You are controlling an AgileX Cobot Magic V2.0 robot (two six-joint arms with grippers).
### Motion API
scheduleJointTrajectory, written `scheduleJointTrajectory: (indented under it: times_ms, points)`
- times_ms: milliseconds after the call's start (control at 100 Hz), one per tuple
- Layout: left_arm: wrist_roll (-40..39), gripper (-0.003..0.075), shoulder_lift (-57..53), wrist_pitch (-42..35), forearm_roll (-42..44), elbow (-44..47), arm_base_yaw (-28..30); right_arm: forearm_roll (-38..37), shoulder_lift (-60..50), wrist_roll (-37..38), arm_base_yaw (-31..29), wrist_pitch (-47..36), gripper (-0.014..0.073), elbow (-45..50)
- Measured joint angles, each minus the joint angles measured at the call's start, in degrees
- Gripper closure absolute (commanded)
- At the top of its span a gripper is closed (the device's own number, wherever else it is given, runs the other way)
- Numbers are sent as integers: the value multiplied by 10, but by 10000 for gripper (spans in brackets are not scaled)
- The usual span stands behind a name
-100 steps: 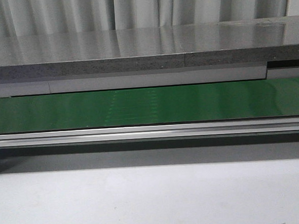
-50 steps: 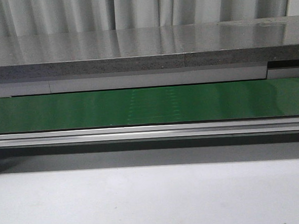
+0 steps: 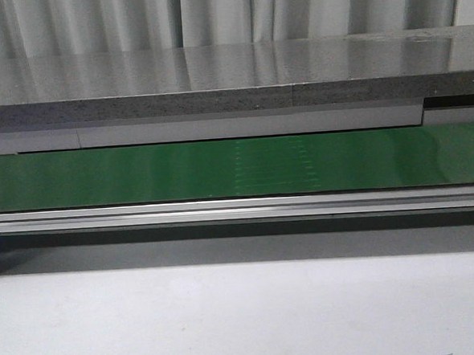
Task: Move button from left to right
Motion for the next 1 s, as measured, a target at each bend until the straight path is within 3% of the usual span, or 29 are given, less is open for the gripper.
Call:
scheduleJointTrajectory:
  times_ms: [150, 530, 1000]
  points:
    - [0, 715, 0, 0, 0, 0, 0, 16, -90, 0, 1, 0, 209, 42]
    - [0, 715, 0, 0, 0, 0, 0, 19, -144, 0, 1, 24, 723, 53]
    - [0, 715, 0, 0, 0, 0, 0, 20, -144, 0, 1, 24, 715, 53]
